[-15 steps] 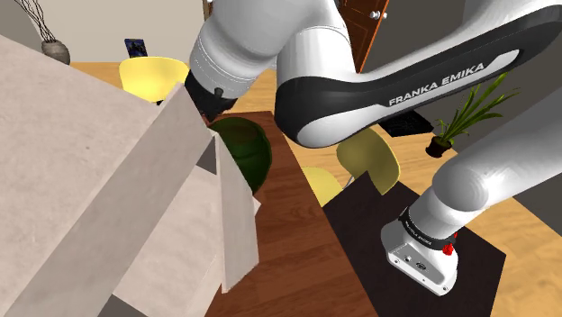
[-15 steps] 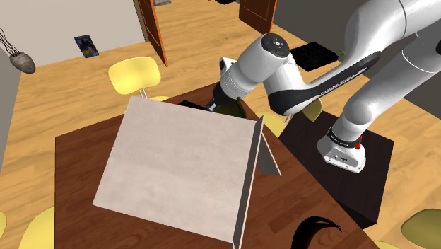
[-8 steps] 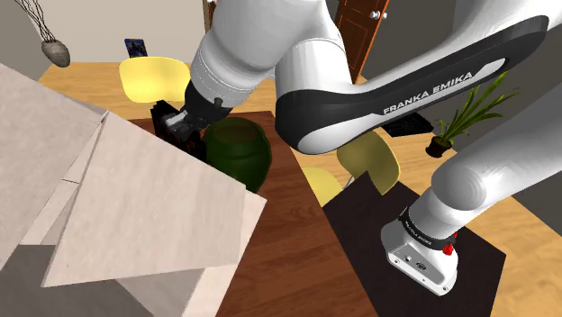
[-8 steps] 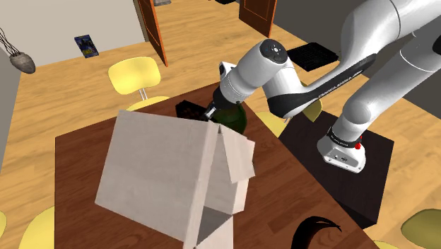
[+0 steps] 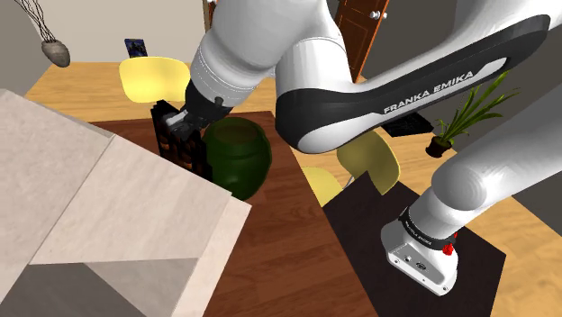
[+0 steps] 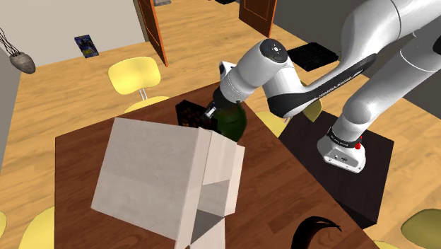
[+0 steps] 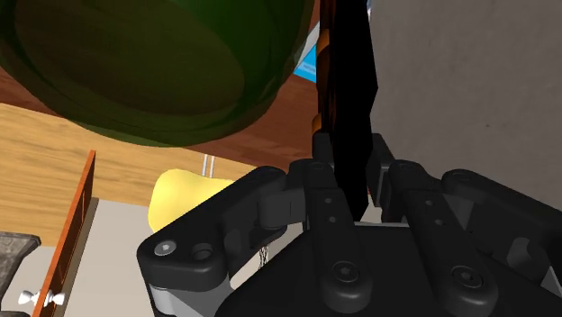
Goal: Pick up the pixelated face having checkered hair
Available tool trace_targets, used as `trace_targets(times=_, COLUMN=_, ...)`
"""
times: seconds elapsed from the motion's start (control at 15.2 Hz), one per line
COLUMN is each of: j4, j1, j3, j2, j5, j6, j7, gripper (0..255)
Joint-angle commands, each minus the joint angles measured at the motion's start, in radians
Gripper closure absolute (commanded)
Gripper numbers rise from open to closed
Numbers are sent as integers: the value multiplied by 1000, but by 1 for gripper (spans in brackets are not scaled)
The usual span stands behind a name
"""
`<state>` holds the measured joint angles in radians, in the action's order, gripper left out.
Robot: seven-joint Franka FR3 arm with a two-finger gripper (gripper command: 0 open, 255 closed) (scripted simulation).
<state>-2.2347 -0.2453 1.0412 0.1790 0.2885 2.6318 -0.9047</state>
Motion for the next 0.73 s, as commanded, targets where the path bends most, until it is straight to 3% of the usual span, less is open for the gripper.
trace_targets(times=0.0, j4=7, j1=17, j3=-19, j2=14, j5=-30, j6=-14, j7=26, gripper=255)
trace_targets(times=0.66, j4=90, j1=86, j3=-101, j2=73, j5=-146, j6=-133, j7=136, gripper=255)
